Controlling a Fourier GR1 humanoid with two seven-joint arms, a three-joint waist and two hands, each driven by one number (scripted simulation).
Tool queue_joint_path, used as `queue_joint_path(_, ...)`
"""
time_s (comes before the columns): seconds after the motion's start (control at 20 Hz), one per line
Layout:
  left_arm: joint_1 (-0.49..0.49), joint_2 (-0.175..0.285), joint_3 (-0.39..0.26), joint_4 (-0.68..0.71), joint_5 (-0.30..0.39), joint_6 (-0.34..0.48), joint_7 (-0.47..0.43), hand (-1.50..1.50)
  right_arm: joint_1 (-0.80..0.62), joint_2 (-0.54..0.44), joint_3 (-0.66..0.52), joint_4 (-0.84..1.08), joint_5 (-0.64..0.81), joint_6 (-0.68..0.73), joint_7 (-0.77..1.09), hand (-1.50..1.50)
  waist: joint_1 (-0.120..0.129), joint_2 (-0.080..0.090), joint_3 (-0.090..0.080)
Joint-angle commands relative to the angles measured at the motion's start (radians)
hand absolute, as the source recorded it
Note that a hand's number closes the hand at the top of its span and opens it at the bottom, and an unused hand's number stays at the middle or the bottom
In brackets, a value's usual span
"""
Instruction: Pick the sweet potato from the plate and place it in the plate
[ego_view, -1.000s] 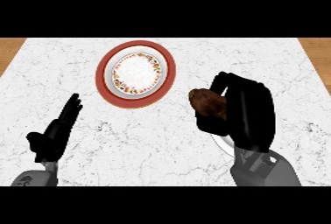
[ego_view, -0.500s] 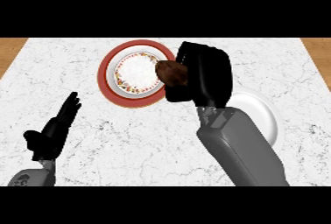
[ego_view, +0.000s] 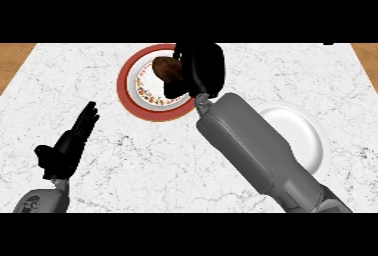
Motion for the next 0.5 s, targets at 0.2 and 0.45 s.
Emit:
queue_joint_path(0.2,-0.083,-0.003,0.017,0.072,-0.011,-0.008,-0.011,0.00,-0.155,0.000,0.124,0.300,-0.236,-0.205,-0.058,1.50,0.032,0.012,-0.001)
queue_joint_path(0.45,-0.054,-0.043,-0.041,0.011,-0.025,-0.011,0.008,0.00,-0.155,0.000,0.041,0.391,-0.298,-0.406,-0.040,-1.50,0.070,0.024,-0.001)
